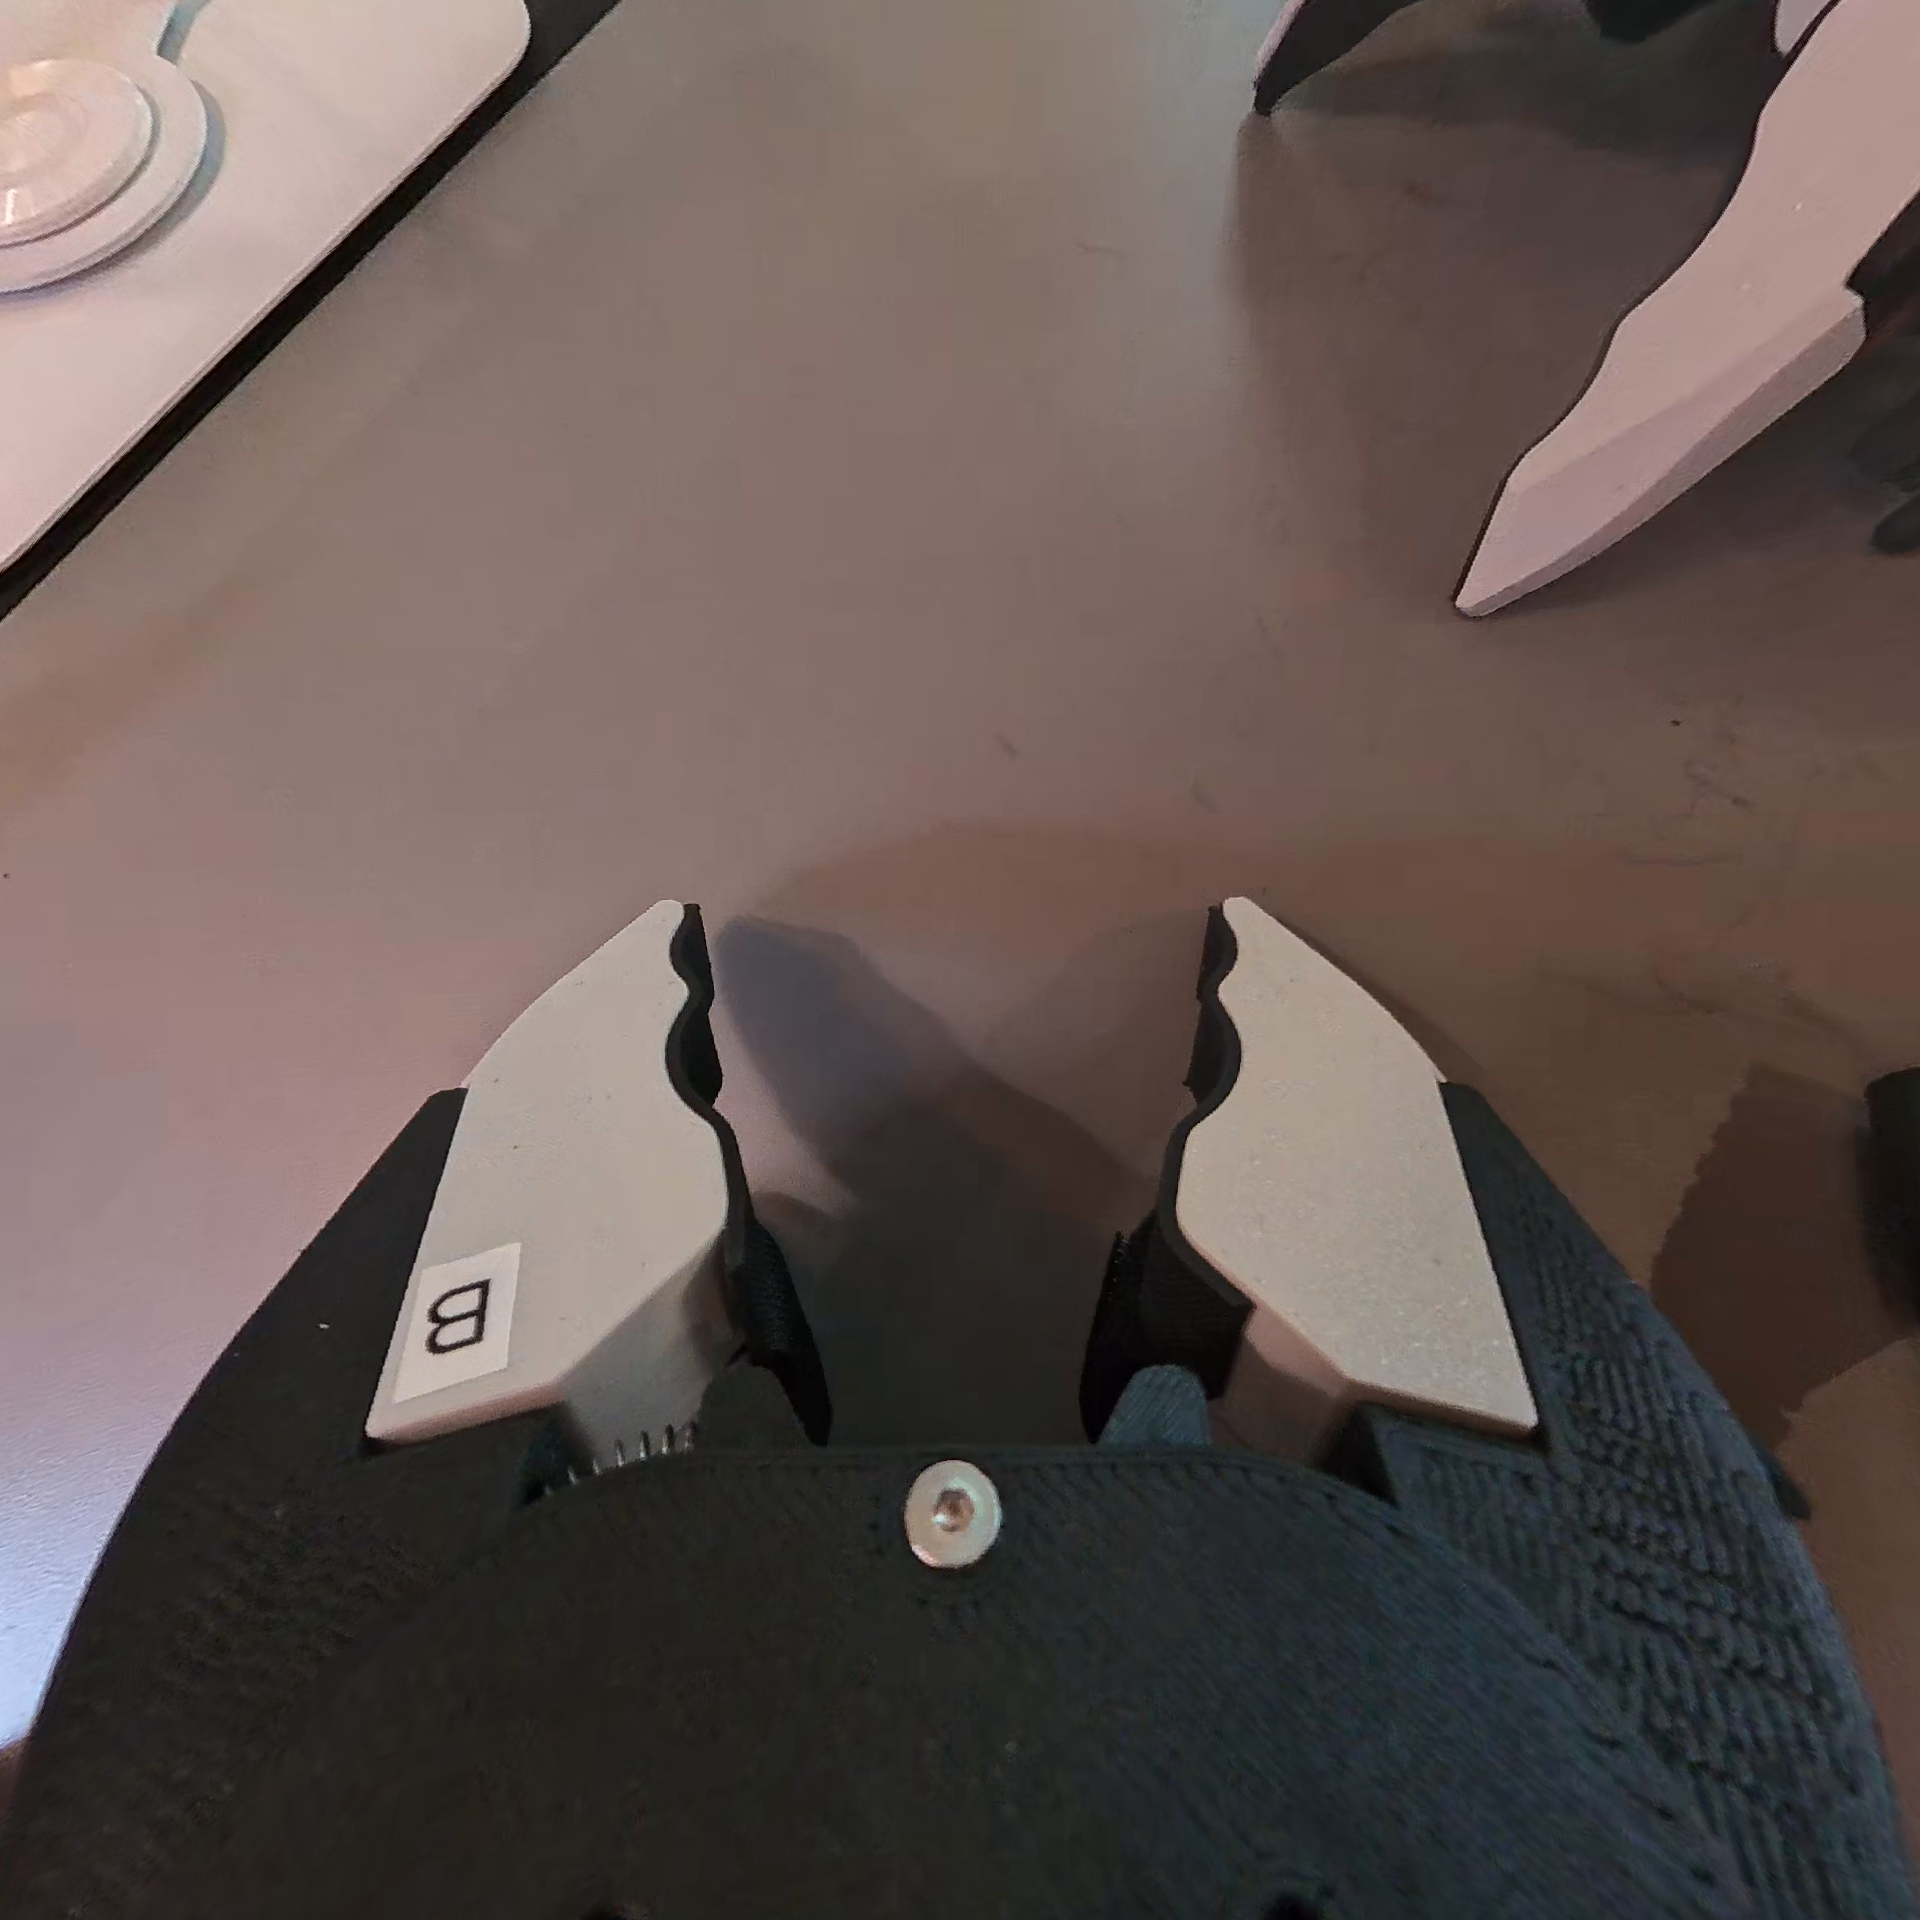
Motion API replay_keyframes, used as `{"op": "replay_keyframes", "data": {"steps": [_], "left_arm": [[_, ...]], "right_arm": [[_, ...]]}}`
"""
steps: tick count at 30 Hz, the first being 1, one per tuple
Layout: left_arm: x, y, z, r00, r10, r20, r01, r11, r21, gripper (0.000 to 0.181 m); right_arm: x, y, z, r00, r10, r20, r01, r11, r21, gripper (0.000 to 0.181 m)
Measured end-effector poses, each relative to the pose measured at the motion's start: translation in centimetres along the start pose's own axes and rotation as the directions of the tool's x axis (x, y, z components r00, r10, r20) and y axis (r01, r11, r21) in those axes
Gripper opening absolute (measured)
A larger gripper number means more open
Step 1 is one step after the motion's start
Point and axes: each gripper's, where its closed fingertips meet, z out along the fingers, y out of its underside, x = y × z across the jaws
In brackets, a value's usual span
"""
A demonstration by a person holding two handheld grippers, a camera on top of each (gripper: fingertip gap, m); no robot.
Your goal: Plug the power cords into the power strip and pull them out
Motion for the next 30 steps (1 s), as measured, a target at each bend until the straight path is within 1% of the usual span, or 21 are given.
{"op": "replay_keyframes", "data": {"steps": [3, 30], "left_arm": [[0.0, 0.0, 0.0, 1.0, -0.001, 0.0, 0.001, 1.0, 0.0, 0.089], [-0.13, -0.07, 0.02, 1.0, 0.002, 0.001, -0.002, 1.0, 0.001, 0.089]], "right_arm": [[-0.35, -0.12, -0.1, 1.0, -0.016, 0.011, 0.016, 1.0, 0.011, 0.14], [-0.66, -0.01, -0.17, 1.0, -0.018, 0.014, 0.018, 1.0, 0.012, 0.139]]}}
